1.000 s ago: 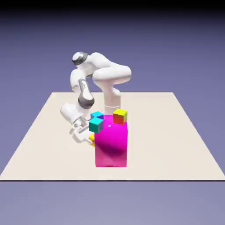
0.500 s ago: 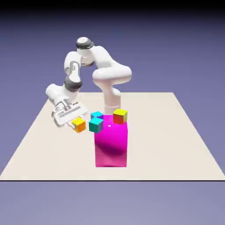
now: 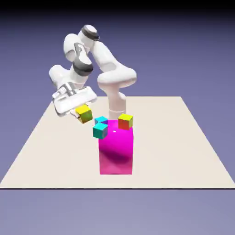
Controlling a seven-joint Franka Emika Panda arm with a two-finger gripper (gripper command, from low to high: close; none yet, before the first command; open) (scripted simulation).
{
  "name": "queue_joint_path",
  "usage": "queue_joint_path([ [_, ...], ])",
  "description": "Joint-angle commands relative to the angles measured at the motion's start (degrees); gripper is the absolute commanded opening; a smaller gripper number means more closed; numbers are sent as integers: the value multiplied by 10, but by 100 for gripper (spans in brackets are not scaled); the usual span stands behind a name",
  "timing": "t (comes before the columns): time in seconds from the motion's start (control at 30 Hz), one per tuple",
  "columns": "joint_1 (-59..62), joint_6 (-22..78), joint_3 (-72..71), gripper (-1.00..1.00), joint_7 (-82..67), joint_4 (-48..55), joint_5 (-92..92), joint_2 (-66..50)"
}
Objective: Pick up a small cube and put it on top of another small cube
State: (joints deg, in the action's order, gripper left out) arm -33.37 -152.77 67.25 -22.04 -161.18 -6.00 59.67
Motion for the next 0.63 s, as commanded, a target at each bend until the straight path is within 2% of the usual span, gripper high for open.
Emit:
queue_joint_path([
  [0.0,1,-1,-21,-100,1,-10,-9,6],
  [0.17,28,24,-125,-100,-22,-90,-22,69],
  [0.27,41,38,-136,-100,-37,-112,-7,93],
  [0.5,-99,-121,-54,-100,-73,-126,-16,22],
  [0.53,-99,-121,-54,100,-73,-126,-16,22],
  [0.6,-79,-97,-66,100,-67,-124,-15,33],
])
